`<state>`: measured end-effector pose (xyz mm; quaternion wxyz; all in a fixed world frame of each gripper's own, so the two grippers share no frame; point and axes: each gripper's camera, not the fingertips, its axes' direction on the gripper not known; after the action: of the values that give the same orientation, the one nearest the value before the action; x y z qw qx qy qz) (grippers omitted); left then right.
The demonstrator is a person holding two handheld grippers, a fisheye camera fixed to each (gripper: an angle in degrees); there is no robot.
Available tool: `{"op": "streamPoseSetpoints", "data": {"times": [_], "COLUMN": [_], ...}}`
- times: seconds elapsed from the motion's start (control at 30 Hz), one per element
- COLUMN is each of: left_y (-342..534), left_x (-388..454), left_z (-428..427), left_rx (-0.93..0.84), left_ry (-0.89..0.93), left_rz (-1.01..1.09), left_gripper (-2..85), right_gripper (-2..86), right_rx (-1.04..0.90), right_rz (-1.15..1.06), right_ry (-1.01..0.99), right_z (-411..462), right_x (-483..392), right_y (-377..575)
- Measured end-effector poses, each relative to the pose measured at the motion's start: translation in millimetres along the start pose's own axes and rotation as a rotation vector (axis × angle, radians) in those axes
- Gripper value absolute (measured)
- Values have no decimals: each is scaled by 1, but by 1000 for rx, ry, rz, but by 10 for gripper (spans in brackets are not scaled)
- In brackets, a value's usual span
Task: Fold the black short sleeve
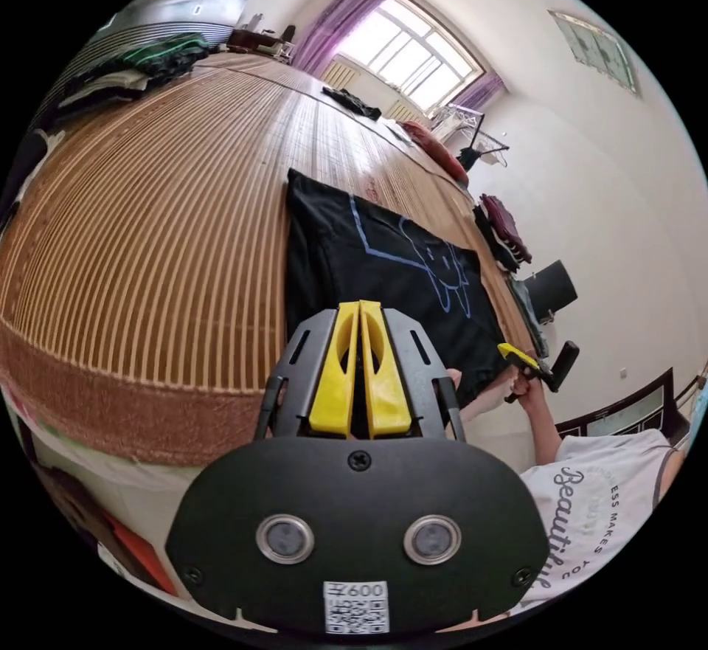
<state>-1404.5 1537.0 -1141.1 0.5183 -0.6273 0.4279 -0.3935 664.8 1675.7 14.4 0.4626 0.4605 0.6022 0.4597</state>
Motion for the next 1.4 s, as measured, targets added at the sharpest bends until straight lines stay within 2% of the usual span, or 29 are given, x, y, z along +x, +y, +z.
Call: {"op": "streamPoseSetpoints", "data": {"times": [0.1, 0.2, 0.3, 0.37, 0.47, 0.57, 0.7, 0.83, 0.97, 1.03, 1.3, 1.4], "left_y": [-25, -30, -20, -11, 6, 37, 76, 100, 113, 116, 92, 82], "left_x": [11, 4, 0, 4, 4, 3, -12, -23, -36, -40, -50, -57], "left_z": [32, 51, 43, 35, 10, -31, -61, -79, -102, -111, -133, -146], "left_rx": [-71, -144, -109, -90, -53, 41, -28, -61, -47, -38, -143, -141], "left_ry": [-15, -116, -102, -182, -251, -76, 31, 8, 33, 49, 59, 78], "left_rz": [19, 25, 20, 16, -7, 36, -5, -40, -83, -100, -56, -65], "left_gripper": [3, 4, 5, 7, 13, 28, 53, 64, 70, 70, 41, 43], "right_gripper": [-9, -9, -9, -9, -8, -8, -9, -9, -9, -9, -9, -9], "right_rx": [-89, -50, -45, -63, -63, 86, 86, 43, -120, -93, -187, -142], "right_rz": [-11, 8, -47, -132, -149, -109, -202, -275, -140, -142, -304, -337], "right_ry": [12, 28, 95, 176, 72, 14, -61, -140, -104, -104, -108, -243], "right_z": [25, 23, 23, 27, 22, 11, 41, 100, 163, 169, 188, 187], "right_x": [16, 43, 56, 60, 80, 99, 102, 106, 155, 175, 252, 278], "right_y": [15, 35, 51, 59, 63, 72, 70, 65, 73, 86, 113, 120]}}
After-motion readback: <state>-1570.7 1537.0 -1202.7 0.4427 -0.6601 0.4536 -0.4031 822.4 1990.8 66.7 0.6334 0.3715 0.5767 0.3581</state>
